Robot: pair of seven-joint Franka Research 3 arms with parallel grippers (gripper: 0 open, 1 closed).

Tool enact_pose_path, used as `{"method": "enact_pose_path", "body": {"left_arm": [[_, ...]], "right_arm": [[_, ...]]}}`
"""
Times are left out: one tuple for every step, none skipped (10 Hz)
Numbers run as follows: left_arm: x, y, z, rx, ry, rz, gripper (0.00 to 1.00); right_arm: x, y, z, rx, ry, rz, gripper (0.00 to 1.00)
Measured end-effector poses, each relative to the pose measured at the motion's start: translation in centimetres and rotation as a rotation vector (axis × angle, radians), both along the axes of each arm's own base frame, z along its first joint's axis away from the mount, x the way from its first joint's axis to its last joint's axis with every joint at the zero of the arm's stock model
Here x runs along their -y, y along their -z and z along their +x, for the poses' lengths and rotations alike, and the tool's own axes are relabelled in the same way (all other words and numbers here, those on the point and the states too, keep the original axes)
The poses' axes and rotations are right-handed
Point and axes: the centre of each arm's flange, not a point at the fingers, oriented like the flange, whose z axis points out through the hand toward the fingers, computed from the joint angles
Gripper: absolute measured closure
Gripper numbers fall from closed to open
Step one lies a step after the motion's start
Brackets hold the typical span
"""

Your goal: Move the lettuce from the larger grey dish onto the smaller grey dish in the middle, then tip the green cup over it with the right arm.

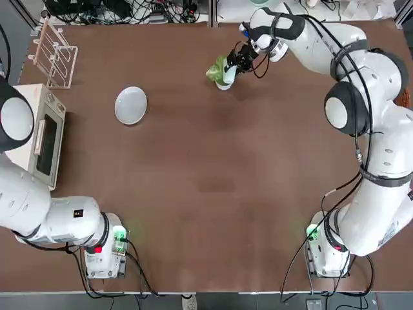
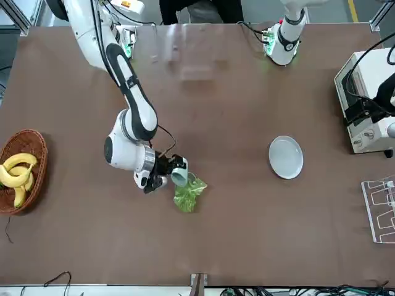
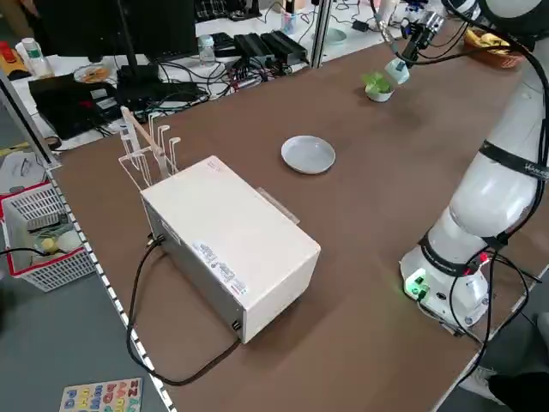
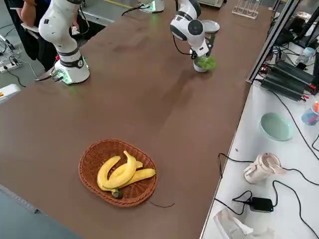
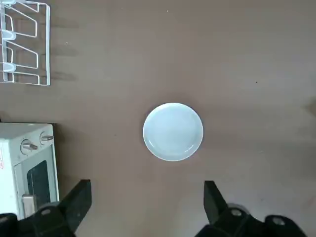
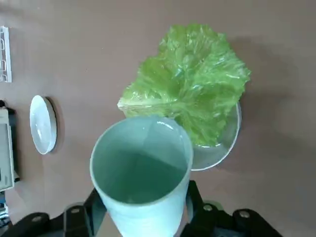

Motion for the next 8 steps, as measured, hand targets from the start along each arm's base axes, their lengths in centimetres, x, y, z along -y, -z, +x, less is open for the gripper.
{"method": "enact_pose_path", "body": {"left_arm": [[0.0, 0.0, 0.0, 0.0, 0.0, 0.0, 0.0], [-0.01, 0.0, 0.0, 0.0, 0.0, 0.0, 0.0], [-0.05, 0.01, 0.01, 0.0, -0.001, 0.0, 0.0], [-0.1, 0.02, 0.02, 0.0, -0.002, 0.0, 0.0], [-0.14, 0.02, 0.02, 0.0, -0.002, 0.0, 0.0], [-0.14, 0.02, 0.02, 0.0, -0.002, 0.0, 0.0], [-0.14, 0.02, 0.02, 0.0, -0.002, 0.0, 0.0], [-0.14, 0.01, 0.03, 0.001, -0.002, 0.0, 0.0]], "right_arm": [[-0.17, -0.18, 0.04, -0.019, 0.01, 0.003, 0.32], [-0.23, -0.32, 0.09, -0.023, 0.015, 0.005, 0.32], [-0.27, -0.38, 0.11, -0.027, 0.018, 0.006, 0.32], [-0.28, -0.4, 0.12, -0.027, 0.019, 0.006, 0.32], [-0.28, -0.39, 0.13, -0.028, 0.019, 0.006, 0.32], [-0.28, -0.38, 0.13, -0.028, 0.019, 0.006, 0.32], [-0.27, -0.37, 0.13, -0.028, 0.019, 0.005, 0.32], [-0.27, -0.33, 0.12, -0.028, 0.016, 0.003, 0.32]]}}
